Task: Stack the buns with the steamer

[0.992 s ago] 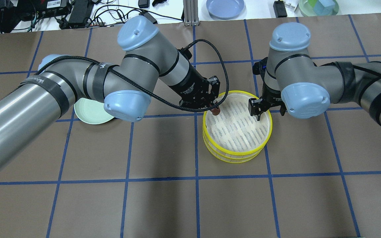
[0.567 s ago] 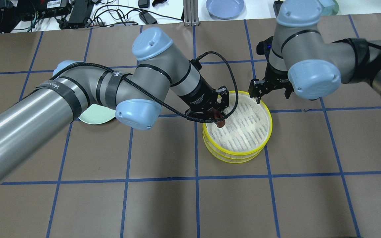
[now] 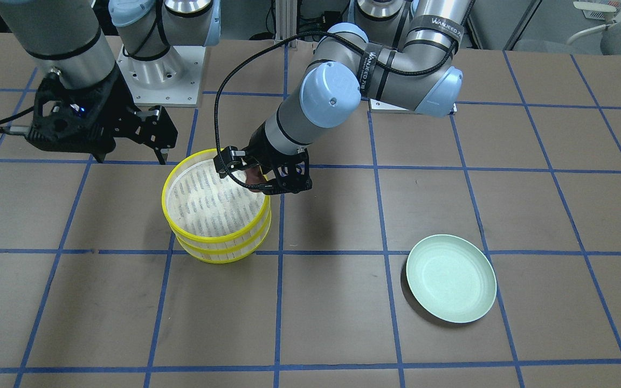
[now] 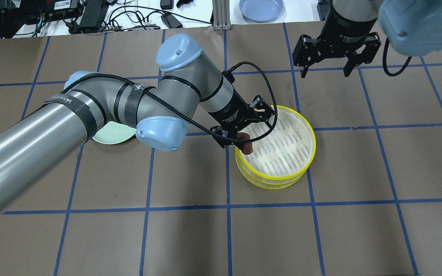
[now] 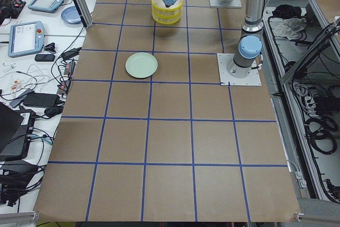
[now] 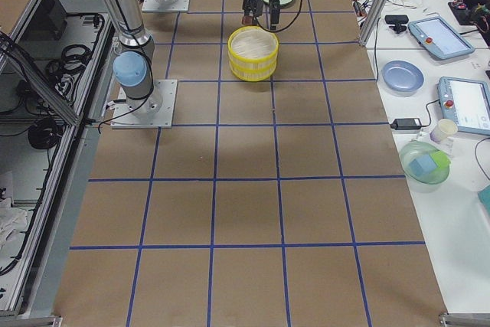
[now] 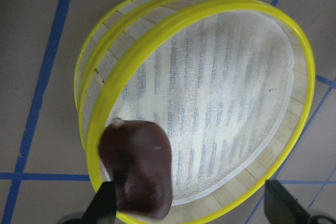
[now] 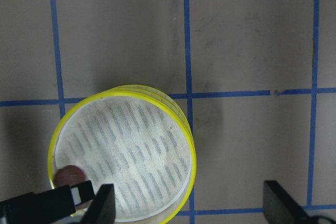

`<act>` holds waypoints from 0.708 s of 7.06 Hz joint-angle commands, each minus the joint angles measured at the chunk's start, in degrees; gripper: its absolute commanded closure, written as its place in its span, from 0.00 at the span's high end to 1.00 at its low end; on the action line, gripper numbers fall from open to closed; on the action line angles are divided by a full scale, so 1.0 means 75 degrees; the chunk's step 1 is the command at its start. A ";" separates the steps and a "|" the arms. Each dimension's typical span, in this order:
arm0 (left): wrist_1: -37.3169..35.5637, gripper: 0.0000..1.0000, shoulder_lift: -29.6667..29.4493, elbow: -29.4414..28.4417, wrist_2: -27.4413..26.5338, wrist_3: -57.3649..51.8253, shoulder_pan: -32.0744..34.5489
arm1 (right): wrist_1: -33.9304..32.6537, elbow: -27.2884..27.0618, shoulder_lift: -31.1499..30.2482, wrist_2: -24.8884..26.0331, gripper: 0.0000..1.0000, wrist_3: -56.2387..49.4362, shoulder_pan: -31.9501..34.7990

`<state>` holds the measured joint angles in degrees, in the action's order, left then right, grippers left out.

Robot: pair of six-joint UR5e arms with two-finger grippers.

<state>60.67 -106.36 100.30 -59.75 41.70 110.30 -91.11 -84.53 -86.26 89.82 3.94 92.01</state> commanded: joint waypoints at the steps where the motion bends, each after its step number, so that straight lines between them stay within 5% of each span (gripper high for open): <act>1: 0.0008 1.00 -0.0010 -0.0049 0.0057 0.0193 0.0012 | 0.0218 0.0220 -0.0206 -0.0058 0.99 0.0049 0.0002; 3: 0.0020 1.00 0.0164 -0.0224 -0.0501 0.0196 -0.0139 | 0.0206 0.0220 -0.0240 -0.0011 1.00 -0.0044 0.0002; 5: 0.1067 1.00 0.0434 -0.0901 -0.1721 -0.1599 -0.0851 | 0.0159 0.0220 -0.0287 -0.0011 1.00 -0.0045 0.0002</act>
<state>63.84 -104.36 96.71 -68.21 37.56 107.09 -89.76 -82.89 -88.24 89.78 3.68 92.02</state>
